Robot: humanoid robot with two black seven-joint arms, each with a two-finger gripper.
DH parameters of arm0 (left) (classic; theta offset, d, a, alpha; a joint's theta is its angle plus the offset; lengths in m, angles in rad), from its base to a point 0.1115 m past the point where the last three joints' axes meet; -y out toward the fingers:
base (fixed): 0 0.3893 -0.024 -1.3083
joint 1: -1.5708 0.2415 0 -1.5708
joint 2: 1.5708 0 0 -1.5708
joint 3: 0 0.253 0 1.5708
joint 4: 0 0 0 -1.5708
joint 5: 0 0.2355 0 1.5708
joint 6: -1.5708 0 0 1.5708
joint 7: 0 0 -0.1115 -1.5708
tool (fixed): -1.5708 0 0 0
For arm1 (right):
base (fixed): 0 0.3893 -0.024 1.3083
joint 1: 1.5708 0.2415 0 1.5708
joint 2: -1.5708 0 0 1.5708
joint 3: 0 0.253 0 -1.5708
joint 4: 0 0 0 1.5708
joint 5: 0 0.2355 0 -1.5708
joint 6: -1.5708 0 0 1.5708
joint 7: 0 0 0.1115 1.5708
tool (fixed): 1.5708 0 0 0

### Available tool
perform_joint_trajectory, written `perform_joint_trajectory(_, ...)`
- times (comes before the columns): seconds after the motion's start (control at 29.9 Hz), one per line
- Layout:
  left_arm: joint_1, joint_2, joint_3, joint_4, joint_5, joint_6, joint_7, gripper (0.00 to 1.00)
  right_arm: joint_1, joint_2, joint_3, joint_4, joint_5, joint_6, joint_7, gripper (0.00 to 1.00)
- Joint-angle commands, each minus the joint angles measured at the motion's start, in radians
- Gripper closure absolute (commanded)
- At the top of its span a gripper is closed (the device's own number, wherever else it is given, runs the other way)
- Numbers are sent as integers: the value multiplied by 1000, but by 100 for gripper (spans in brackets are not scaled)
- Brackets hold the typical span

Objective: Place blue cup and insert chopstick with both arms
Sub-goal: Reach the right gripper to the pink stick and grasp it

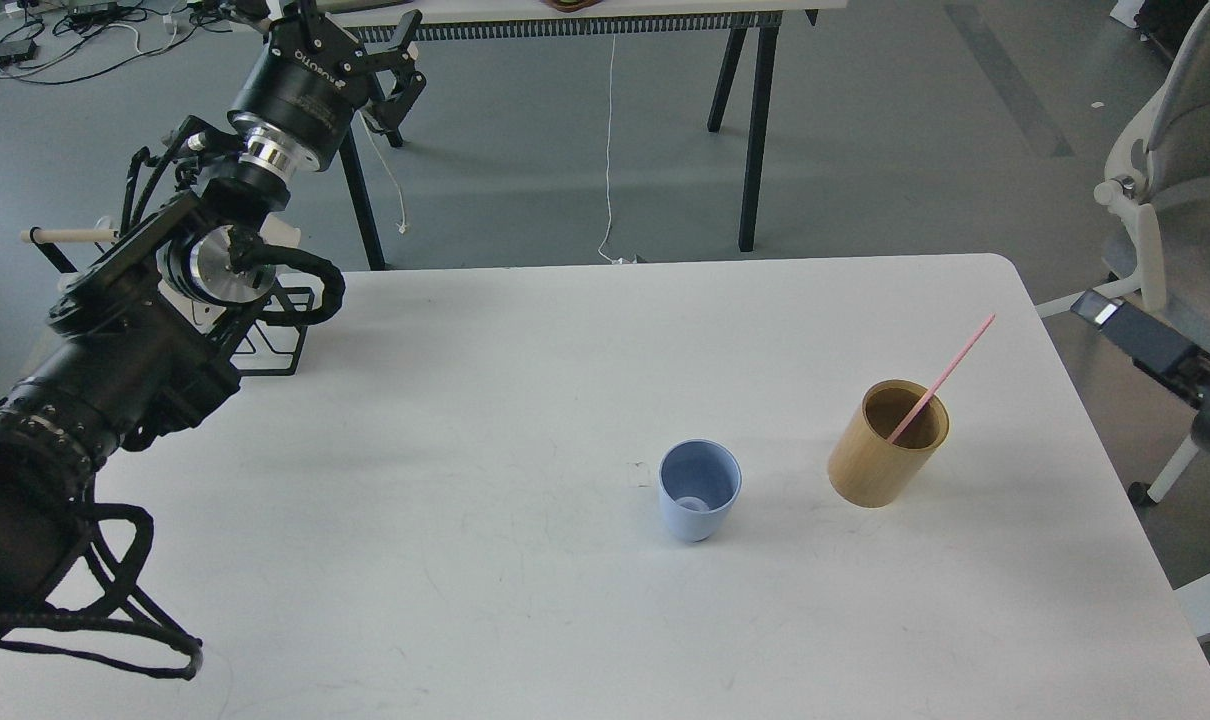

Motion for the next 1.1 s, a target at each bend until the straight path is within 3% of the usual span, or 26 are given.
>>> perform_joint_trajectory(0.0, -2, 0, 1, 60, -82, 0, 24, 0, -1, 77, -44, -25, -99, -60, -6, 4)
perform_joint_trajectory(0.13, -11, -4, 7, 139, -85, 0, 41, 0, 3, 187, -47, -126, -140, -90, -12, 12)
perform_joint_trajectory(0.4, -2, -4, 9, 144, -88, 0, 41, 0, 40, 361, -49, -307, -159, -68, -11, 33)
perform_joint_trajectory(0.6, -3, -5, 9, 144, -88, 0, 41, 0, 62, 404, -49, -312, -194, -25, -12, 61)
perform_joint_trajectory(0.7, -8, -4, 7, 144, -88, 0, 41, 0, 68, 402, -62, -310, -220, -11, -14, 83)
perform_joint_trajectory(0.77, -10, -4, 6, 144, -88, 0, 41, 0, 69, 399, -72, -312, -225, -8, -23, 93)
perform_joint_trajectory(1.07, -16, -4, 4, 144, -88, 0, 41, 0, 89, 370, -73, -296, -230, -10, -35, 100)
